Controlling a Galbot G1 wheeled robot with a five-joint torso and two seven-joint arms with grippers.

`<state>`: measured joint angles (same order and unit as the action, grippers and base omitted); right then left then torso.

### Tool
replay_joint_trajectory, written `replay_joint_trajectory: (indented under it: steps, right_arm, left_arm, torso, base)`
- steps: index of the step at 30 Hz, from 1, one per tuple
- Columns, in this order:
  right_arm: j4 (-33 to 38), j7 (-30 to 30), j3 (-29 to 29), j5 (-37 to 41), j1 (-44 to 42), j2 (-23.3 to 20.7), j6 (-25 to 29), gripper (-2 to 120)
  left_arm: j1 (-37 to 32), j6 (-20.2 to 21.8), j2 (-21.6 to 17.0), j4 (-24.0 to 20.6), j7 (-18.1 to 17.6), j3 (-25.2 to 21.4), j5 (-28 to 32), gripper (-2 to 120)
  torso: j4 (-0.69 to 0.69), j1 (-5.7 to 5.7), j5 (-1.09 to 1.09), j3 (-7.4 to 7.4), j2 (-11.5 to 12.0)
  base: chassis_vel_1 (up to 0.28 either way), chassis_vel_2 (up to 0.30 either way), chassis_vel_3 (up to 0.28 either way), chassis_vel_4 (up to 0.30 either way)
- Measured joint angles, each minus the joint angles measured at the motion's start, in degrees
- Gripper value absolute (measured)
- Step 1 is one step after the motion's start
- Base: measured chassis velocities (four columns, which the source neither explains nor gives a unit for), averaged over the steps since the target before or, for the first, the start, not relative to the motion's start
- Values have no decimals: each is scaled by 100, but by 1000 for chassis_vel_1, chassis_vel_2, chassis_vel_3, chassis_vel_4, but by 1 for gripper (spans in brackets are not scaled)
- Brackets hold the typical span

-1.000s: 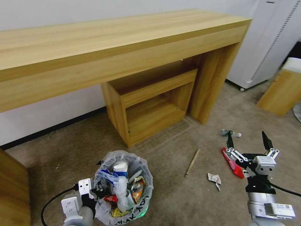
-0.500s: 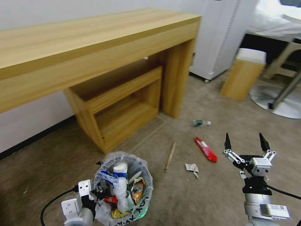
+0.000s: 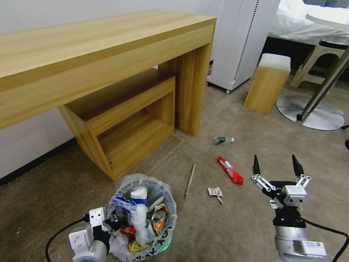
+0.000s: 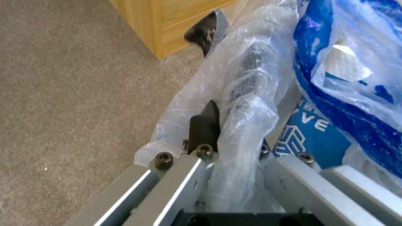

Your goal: Pick up the trash bin and place the garbage on the floor into it.

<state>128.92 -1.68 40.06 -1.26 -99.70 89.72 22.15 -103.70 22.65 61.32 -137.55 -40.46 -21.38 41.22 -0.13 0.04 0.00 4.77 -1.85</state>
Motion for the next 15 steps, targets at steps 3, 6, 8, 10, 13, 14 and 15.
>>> replay_joint_trajectory:
  steps: [3,6,8,10,13,14,15]
  right_arm:
    - [-10,-29,-24,-63,-14,9,12,100]
    - [-19,-30,-24,-76,-11,-6,26,100]
    - [-23,-29,-29,-74,-7,-19,46,100]
    - [-45,-73,-35,-47,-6,-42,116,100]
    - [-50,-163,-10,0,5,-79,171,100]
    - [-51,-179,7,8,19,-91,171,100]
    - [-53,-189,18,29,41,-108,168,100]
  left_arm:
    - [-33,-34,-3,-2,-3,-15,-1,0]
    - [-31,-47,12,-2,-4,-6,-15,0]
    - [-24,-61,18,5,-4,-1,-32,0]
    - [-16,-97,26,22,-4,3,-49,0]
    - [-13,-129,26,29,-4,-5,-53,0]
    - [-12,-138,26,30,-4,-11,-54,0]
    - [-15,-140,25,30,-4,-16,-57,0]
  torso:
    - [0,0,0,0,0]
    - [0,0,0,0,0]
    - [0,0,0,1,0]
    - [0,0,2,1,0]
    - [-1,0,-1,2,0]
    - [-1,0,0,3,2]
    - [0,0,0,3,1]
  base:
    - [-99,112,119,-117]
    - [-188,188,195,-199]
    - [-199,229,223,-237]
    - [-232,227,250,-254]
    - [-234,224,237,-233]
    - [-178,181,163,-207]
    - [-178,92,125,-133]
